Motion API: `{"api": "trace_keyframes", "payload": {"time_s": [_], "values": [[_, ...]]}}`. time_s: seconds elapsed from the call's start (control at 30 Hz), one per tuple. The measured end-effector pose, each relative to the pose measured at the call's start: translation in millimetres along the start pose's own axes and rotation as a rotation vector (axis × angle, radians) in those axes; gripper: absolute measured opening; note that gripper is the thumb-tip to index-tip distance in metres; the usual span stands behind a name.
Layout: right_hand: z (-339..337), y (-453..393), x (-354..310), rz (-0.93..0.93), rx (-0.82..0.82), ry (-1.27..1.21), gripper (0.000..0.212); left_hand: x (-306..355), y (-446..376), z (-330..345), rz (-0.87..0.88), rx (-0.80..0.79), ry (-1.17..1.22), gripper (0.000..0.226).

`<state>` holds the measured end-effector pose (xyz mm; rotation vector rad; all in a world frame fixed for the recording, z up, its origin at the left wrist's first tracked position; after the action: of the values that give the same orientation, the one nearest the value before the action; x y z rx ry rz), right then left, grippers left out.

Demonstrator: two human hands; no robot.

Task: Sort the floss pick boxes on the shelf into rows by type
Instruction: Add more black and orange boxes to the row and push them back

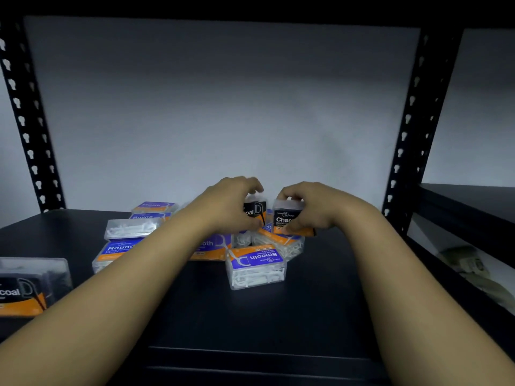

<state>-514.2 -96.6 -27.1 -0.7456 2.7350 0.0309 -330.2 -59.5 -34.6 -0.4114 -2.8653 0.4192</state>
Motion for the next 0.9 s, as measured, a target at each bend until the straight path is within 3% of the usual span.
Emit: {"api": "trace_keyframes", "payload": {"time_s": [0.07, 0.17, 0.33, 0.4, 0.57, 0.77, 0.9], "values": [[2, -3, 1, 0.014, -0.013, -0.006, 0.041, 3, -10, -1, -0.003, -0.115, -0.133, 0.081], [5, -6, 0, 0.028, -0.037, 0.020, 0.043, 4, -28, -7, -0.044, -0.227, -0.136, 0.093], [7, -6, -2, 0.030, -0.059, 0.016, 0.047, 4, -45, -8, -0.084, -0.349, -0.210, 0.081], [7, -7, 0, 0.023, -0.052, 0.014, 0.049, 0, -47, -3, -0.086, -0.347, -0.206, 0.078], [6, -10, 2, 0.007, -0.021, 0.017, 0.050, -14, -40, 6, -0.053, -0.324, 0.006, 0.036], [1, -3, 1, -0.003, 0.023, -0.037, 0.071, -23, -27, -10, 0.035, -0.141, 0.182, 0.040], [-3, -1, 1, -0.039, 0.030, -0.054, 0.052, -25, -27, -15, 0.064, -0.092, 0.219, 0.045]]}}
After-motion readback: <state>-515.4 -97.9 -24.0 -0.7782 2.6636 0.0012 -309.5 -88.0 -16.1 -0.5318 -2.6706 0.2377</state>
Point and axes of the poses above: each hand's wrist, its own y-axis away from the middle knuckle, its own z-axis out of the palm, x = y × z, the point moved 3 cm from there along -y, towards the middle knuckle, and after that the axes turned 6 degrees about -x, right-handed, at the moved point
